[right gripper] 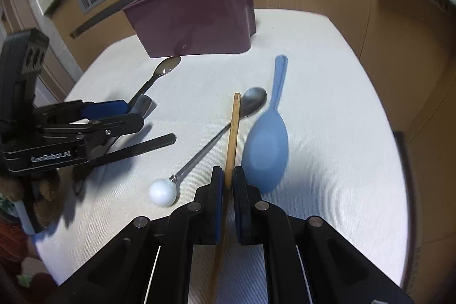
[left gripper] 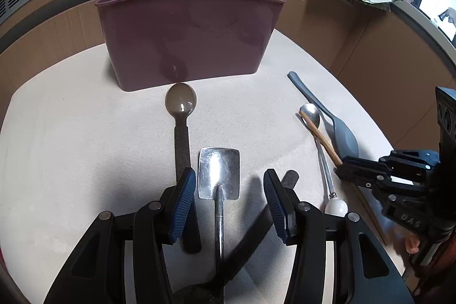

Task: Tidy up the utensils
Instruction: 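Move the open left tool toward the metal spatula while the right tool holds the chopstick, then grasp the metal spatula with the left tool while the right tool lifts the chopstick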

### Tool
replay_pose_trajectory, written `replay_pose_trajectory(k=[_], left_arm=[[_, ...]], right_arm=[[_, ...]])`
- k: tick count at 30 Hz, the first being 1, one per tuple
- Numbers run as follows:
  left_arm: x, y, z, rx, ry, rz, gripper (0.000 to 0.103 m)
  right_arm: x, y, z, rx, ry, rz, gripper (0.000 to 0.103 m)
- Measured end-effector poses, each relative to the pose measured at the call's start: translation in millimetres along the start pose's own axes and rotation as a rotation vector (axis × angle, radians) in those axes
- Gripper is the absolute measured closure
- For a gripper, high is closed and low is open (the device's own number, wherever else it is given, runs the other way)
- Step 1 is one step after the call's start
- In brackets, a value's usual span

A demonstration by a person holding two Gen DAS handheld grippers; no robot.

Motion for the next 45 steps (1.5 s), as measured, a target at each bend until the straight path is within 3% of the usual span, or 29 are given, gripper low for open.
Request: replay_pose_trajectory(k=[5,13,15,17,24,30,35,37,41,45], left_arm=[[7.1,-6.8,-1.4,0.022,0.000,0.002,0.053],[19.5,-11.5,-6.0,0.111,-0.156,0.037,0.053],[19.6,-11.4,-9.0,0.095,-0.138,0.034,0.053],[22.9,-6.9,-16.8,0.066,-0.051,0.057,0.053],[20.0,-3.6,-15.2,0.067,0.000,0.027,0.053],[17.0,1.2,-15.5,0.127,-0.024,0.059,0.054],[23.6,-2.9,-22.1,0.149,-0.089,0.076,0.057],[24.0,-4.3,-22.4,0.129,-0.092,0.069,0.069],[12.6,3.1,-18.0,-0.001,-0.043,0.050,0.070],[-21.2,6.1,-10.2,-0.079,-0.071,-0.074,0.070]], right_arm=[[4.8,-4.1,6.9,-0.081,0.084,-0.010,0.096],[1.2,-2.2,-4.1,0.016,-0.002,-0.036,0.096],[0.3,-1.6,-4.9,0.027,-0.013,-0.039,0.096],[-1.2,-0.4,-5.0,0.025,-0.015,-0.046,0.096],[-2.2,2.5,-4.5,0.004,-0.014,-0.046,0.096],[-3.2,3.5,-6.1,-0.002,-0.011,-0.044,0.096],[-2.3,1.9,-5.5,-0.014,0.015,-0.042,0.096],[-1.9,1.4,-4.9,-0.020,0.024,-0.041,0.095],[-3.7,1.0,-5.9,-0.038,0.039,-0.038,0.095],[-0.4,-0.3,-4.9,-0.063,0.025,-0.016,0.091]])
Point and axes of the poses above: each gripper's, at about its wrist camera, not at the fingertips, and x roughly the way its jaws point, z to its left, y to its underside, the point moved 8 cm from there along x, roughly the way its jaws point, and after that the axes turned 1 degree about -x, right-handed, at the moved point
